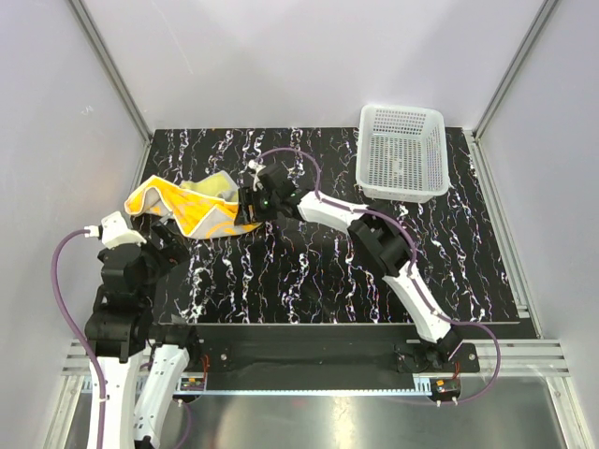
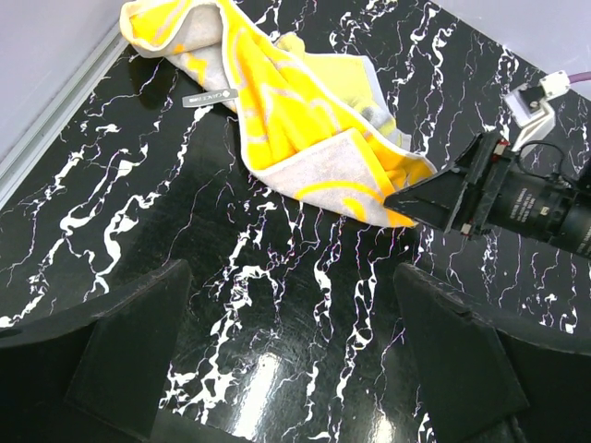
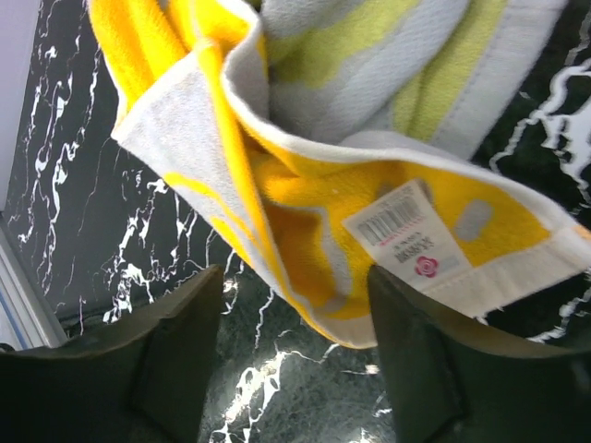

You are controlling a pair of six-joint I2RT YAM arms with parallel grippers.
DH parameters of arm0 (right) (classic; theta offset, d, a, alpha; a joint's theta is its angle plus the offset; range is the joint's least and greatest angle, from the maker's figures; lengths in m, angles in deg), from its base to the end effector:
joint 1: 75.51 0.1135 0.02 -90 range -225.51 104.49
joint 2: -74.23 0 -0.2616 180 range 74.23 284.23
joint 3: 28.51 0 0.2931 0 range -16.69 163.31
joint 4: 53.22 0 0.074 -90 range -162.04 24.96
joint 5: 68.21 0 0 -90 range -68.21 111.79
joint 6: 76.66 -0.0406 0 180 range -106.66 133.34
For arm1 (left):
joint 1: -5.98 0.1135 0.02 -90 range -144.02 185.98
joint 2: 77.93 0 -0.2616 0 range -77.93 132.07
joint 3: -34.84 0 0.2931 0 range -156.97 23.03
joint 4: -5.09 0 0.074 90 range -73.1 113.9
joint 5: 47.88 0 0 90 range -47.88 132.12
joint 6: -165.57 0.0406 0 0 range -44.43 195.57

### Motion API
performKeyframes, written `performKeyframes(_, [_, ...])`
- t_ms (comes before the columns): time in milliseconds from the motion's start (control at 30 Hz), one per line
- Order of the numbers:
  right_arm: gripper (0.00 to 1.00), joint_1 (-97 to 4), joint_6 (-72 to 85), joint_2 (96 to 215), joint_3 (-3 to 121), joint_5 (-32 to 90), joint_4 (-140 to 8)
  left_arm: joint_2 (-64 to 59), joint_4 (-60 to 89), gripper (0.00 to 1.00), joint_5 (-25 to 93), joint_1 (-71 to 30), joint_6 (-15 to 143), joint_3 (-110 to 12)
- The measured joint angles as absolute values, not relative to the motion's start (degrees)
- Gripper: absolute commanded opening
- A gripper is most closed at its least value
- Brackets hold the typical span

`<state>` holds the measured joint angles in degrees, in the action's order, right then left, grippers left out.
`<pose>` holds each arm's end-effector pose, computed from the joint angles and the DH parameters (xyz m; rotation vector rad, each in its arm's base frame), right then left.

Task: Roll the towels
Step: Grab a towel with the right arm, then move the towel to the center of the board

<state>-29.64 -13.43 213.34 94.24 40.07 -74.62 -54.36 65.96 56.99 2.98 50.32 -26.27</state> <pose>0.4003 0.4309 0.1333 -0.5835 2.3296 1.0057 0.1170 0.0043 0.3518 -0.5424 1.8878 -0.0665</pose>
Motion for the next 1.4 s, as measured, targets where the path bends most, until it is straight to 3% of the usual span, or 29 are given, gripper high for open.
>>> performKeyframes(333, [0.14, -27.2, -13.2, 213.9, 95.6, 40.9, -74.8, -54.3, 65.2, 0.99, 57.0, 3.2, 50.3, -25.9])
performKeyframes(633, [0.00, -27.0, -11.5, 214.2, 98.4, 41.0, -77.4, -54.3, 64.8, 0.99, 57.0, 4.6, 50.3, -25.2])
performKeyframes(800, [0.00, -27.0, -7.3, 211.1, 97.9, 40.7, -80.7, -54.3, 64.8, 0.99, 57.0, 4.6, 50.3, -25.2])
performKeyframes(900, [0.00, -27.0, -3.9, 201.5, 89.2, 39.9, -81.8, -54.3, 64.8, 0.99, 57.0, 4.6, 50.3, -25.2])
performKeyframes(1033, [0.00, -26.8, 0.2, 178.1, 70.2, 33.3, -82.1, -54.3, 64.7, 0.99, 57.0, 4.6, 50.3, -25.2])
performKeyframes(1067, [0.04, -26.8, 0.9, 170.6, 64.6, 30.7, -81.9, -54.3, 64.7, 0.99, 57.0, 4.6, 50.3, -25.1])
performKeyframes(1100, [0.49, -26.7, 1.2, 163.7, 60.0, 28.0, -82.3, -54.3, 64.7, 0.99, 57.0, 4.7, 50.3, -25.1])
performKeyframes(1133, [0.78, -26.6, 0.7, 158.0, 56.1, 25.1, -82.3, -54.3, 64.7, 0.99, 57.0, 4.7, 50.3, -25.1])
performKeyframes(1167, [0.88, -26.5, 0.5, 153.8, 53.2, 22.7, -82.5, -54.3, 64.6, 0.99, 56.9, 4.7, 50.3, -25.1])
performKeyframes(1233, [0.98, -26.5, -1.4, 145.9, 46.8, 17.5, -83.3, -54.2, 64.5, 0.99, 56.4, 4.7, 50.3, -25.1])
performKeyframes(1400, [1.00, -26.5, -8.7, 140.8, 32.0, 9.7, -86.2, -50.3, 63.5, 0.99, 53.7, 4.7, 48.8, -25.1])
